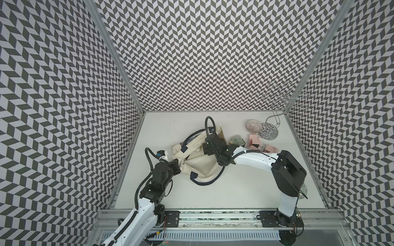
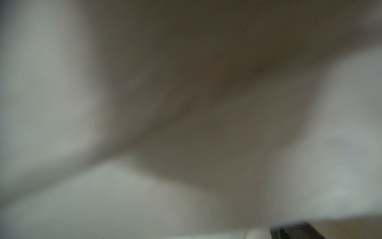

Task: Take out the pencil sharpeners from the tote bags
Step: Pick up the pencil sharpener from the canvas bag.

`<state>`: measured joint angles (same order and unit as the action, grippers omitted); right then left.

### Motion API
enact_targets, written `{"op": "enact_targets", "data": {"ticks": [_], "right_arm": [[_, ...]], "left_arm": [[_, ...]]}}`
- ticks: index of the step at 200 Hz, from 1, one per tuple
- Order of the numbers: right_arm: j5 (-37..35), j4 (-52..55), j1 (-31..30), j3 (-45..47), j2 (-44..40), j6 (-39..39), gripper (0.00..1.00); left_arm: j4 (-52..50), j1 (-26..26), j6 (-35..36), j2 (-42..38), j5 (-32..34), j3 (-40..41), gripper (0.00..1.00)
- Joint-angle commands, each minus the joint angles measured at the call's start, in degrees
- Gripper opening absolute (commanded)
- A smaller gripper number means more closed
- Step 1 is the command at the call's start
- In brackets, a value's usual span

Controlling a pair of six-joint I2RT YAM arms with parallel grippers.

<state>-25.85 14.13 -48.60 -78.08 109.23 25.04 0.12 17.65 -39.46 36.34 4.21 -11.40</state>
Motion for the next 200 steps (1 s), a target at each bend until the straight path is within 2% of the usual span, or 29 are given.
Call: {"op": "enact_targets", "data": {"ticks": [1, 25, 56, 126, 144, 166, 200], "right_arm": [[-7.0, 11.6, 3.3, -7.1, 3.9, 11.7, 0.99], [-8.1, 15.7, 3.7, -11.2, 7.3, 15.4, 0.99], [-6.0, 15.3, 4.4, -10.7, 10.2, 16.9, 1.0], [-0.9, 5.8, 5.9, -5.0, 13.8, 12.3, 1.0], [-0.1, 3.0, 6.0, -4.1, 13.3, 9.4, 0.94], [0.3, -2.1, 6.0, -0.4, 10.8, 7.5, 0.81], [-4.1, -2.9, 6.8, -0.3, 11.1, 8.1, 0.7]], "left_arm": [[-4.1, 0.0, 0.4, -0.4, 2.1, 0.3, 0.0], [-4.1, 0.0, 0.4, -0.5, 2.2, 0.4, 0.0], [-4.2, 0.0, 0.4, -0.5, 2.1, 0.4, 0.0], [-4.0, 0.0, 0.4, -0.2, 2.1, 0.3, 0.0], [-3.9, 0.0, 0.4, -0.3, 2.2, 0.3, 0.0], [-3.9, 0.0, 0.4, -0.2, 2.2, 0.3, 0.0], [-4.0, 0.0, 0.4, 0.0, 2.3, 0.2, 0.0]]}}
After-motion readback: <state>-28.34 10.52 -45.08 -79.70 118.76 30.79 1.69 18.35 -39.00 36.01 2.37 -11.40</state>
